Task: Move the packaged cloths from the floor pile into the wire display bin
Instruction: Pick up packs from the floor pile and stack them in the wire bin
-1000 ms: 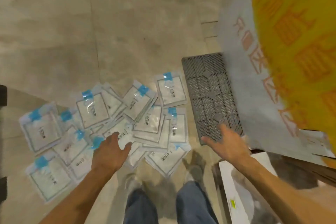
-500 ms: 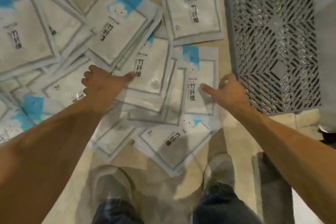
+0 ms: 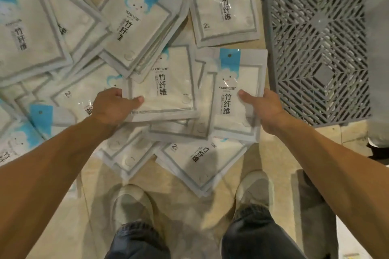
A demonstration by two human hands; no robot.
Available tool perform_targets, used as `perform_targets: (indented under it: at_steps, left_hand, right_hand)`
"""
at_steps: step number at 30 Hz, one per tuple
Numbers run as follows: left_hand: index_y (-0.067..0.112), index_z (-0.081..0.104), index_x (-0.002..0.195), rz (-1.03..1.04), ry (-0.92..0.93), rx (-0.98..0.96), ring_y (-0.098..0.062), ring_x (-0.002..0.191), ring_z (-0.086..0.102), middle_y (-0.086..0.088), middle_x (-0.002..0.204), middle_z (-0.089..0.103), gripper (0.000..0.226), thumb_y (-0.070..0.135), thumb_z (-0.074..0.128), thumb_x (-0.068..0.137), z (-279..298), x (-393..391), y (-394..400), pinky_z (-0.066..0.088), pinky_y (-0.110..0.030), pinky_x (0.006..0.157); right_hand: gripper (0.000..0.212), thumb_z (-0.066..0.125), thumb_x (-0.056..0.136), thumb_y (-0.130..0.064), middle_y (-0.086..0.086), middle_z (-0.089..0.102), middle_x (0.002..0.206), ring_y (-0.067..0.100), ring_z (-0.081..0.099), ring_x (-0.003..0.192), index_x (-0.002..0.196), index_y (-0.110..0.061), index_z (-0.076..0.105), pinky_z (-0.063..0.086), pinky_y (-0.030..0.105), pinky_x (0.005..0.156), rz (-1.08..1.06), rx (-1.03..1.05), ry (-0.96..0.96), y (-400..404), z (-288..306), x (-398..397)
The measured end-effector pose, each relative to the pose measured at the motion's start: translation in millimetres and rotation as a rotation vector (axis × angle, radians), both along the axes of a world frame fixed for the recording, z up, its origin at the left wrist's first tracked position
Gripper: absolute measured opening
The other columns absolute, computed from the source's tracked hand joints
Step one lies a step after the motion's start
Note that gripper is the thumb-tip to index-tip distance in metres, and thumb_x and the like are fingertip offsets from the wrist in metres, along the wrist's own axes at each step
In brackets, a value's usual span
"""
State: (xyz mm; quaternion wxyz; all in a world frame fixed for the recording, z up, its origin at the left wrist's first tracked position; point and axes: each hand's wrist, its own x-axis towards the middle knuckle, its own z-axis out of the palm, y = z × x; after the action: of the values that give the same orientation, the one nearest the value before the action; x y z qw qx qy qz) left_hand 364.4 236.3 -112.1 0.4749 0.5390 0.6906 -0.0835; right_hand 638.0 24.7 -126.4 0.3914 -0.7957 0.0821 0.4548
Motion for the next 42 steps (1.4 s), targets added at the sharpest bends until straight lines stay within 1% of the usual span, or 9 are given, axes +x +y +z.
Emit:
perform_targets:
  at_steps: [3,6,10,13,18,25,34,38,42]
  left_hand:
    - [0.008,0.059,0.104,0.132,-0.083,-0.112,-0.025,0.092,0.062,-0.006,0.108,0.063,0.029,0.025,0.079,0.090,8.9,-15.9,-10.0,0.046,-0.035,0.089]
    - [0.019,0.053,0.101,0.209,-0.189,-0.252,-0.015,0.059,0.044,-0.006,0.090,0.059,0.020,0.014,0.071,0.096,22.3,-37.0,-21.9,0.040,-0.027,0.054]
    - [0.024,0.058,0.111,0.231,-0.322,-0.274,-0.011,0.057,0.037,-0.005,0.086,0.061,0.022,0.007,0.064,0.098,63.1,-60.9,-46.5,0.028,-0.019,0.038]
    - [0.030,0.061,0.116,0.235,-0.394,-0.245,-0.011,0.065,0.049,0.001,0.092,0.070,0.029,0.007,0.064,0.098,101.9,-75.1,-57.7,0.032,-0.019,0.042]
    - [0.026,0.061,0.123,0.320,-0.475,-0.187,-0.008,0.071,0.065,0.009,0.098,0.076,0.036,0.001,0.061,0.097,178.4,-80.5,-49.5,0.044,-0.015,0.044]
    - [0.025,0.059,0.133,0.330,-0.618,-0.096,-0.016,0.113,0.070,0.002,0.123,0.074,0.054,-0.009,0.059,0.092,329.3,-83.1,-1.7,0.054,-0.035,0.100]
    - [0.025,0.061,0.127,0.348,-0.780,0.075,-0.031,0.114,0.070,-0.007,0.120,0.075,0.058,-0.011,0.070,0.083,606.2,-116.2,41.4,0.050,-0.052,0.102]
    - [0.024,0.063,0.122,0.448,-0.869,0.191,-0.028,0.100,0.075,-0.008,0.111,0.077,0.063,0.006,0.085,0.066,728.4,-151.6,35.2,0.063,-0.041,0.081]
    - [0.018,0.062,0.125,0.522,-0.844,0.334,-0.036,0.103,0.073,-0.010,0.109,0.077,0.058,-0.017,0.069,0.080,809.8,-198.3,19.2,0.062,-0.048,0.082]
  right_hand:
    - [0.039,0.072,0.094,-0.007,0.006,0.076,0.117,0.022,0.076,0.100,0.132,-0.010,0.066,0.064,0.038,0.080,-0.015,0.061,0.053,-12.2,11.9,3.2]
    - [0.039,0.070,0.094,-0.002,0.002,0.077,0.113,0.019,0.076,0.096,0.131,-0.014,0.066,0.064,0.033,0.071,-0.004,0.059,0.014,-23.2,34.0,7.1]
    - [0.036,0.073,0.092,-0.005,0.001,0.078,0.110,0.020,0.076,0.097,0.125,-0.017,0.068,0.063,0.041,0.081,0.050,0.013,-0.016,-43.8,75.0,18.2]
    - [0.036,0.074,0.091,-0.006,0.001,0.079,0.110,0.024,0.076,0.099,0.125,-0.017,0.068,0.061,0.046,0.087,0.055,0.024,0.008,-52.7,113.7,26.1]
    - [0.027,0.067,0.093,-0.003,0.003,0.080,0.105,0.022,0.078,0.090,0.117,-0.016,0.066,0.064,0.035,0.064,0.023,0.128,0.101,-34.8,195.7,31.1]
    - [0.032,0.063,0.096,-0.002,0.015,0.076,0.116,0.033,0.076,0.100,0.128,-0.009,0.063,0.065,0.046,0.073,0.011,0.262,0.136,28.7,351.9,26.4]
    - [0.032,0.065,0.095,-0.002,0.017,0.076,0.117,0.037,0.074,0.104,0.127,-0.008,0.065,0.064,0.051,0.081,0.227,0.360,0.135,104.1,648.9,-7.1]
    - [0.034,0.067,0.094,-0.003,0.018,0.076,0.116,0.038,0.074,0.104,0.127,-0.008,0.064,0.058,0.055,0.093,0.295,0.428,0.085,126.4,776.8,-33.4]
    - [0.036,0.066,0.094,0.000,0.020,0.076,0.114,0.040,0.074,0.102,0.129,-0.006,0.061,0.056,0.058,0.094,0.371,0.514,0.063,139.1,874.3,-70.0]
